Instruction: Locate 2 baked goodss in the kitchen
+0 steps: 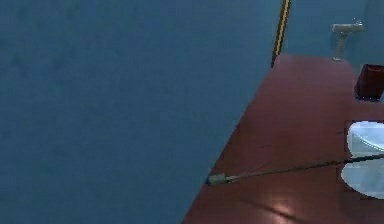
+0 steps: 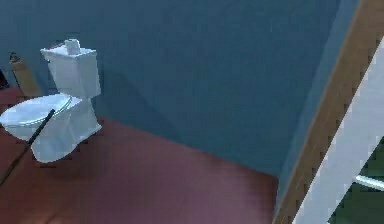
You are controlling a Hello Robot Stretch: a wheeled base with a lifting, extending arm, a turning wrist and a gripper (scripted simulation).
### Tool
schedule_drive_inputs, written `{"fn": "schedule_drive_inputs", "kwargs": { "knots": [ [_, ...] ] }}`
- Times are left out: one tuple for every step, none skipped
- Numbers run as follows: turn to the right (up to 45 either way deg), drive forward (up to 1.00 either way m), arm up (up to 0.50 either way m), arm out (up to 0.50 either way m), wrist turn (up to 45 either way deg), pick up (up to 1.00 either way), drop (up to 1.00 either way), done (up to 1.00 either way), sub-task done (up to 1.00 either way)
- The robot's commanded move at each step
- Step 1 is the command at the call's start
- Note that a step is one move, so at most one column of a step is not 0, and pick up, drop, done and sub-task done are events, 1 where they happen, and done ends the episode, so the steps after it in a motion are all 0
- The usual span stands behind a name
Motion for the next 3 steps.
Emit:
{"fn": "schedule_drive_inputs", "kwargs": {
  "knots": [
    [24.0,0.00,0.00,0.00,0.0,0.00,0.00,0.00,0.00],
    [3.0,0.00,0.00,0.00,0.0,0.00,0.00,0.00,0.00],
    [15.0,0.00,0.00,0.00,0.0,0.00,0.00,0.00,0.00]
  ]
}}
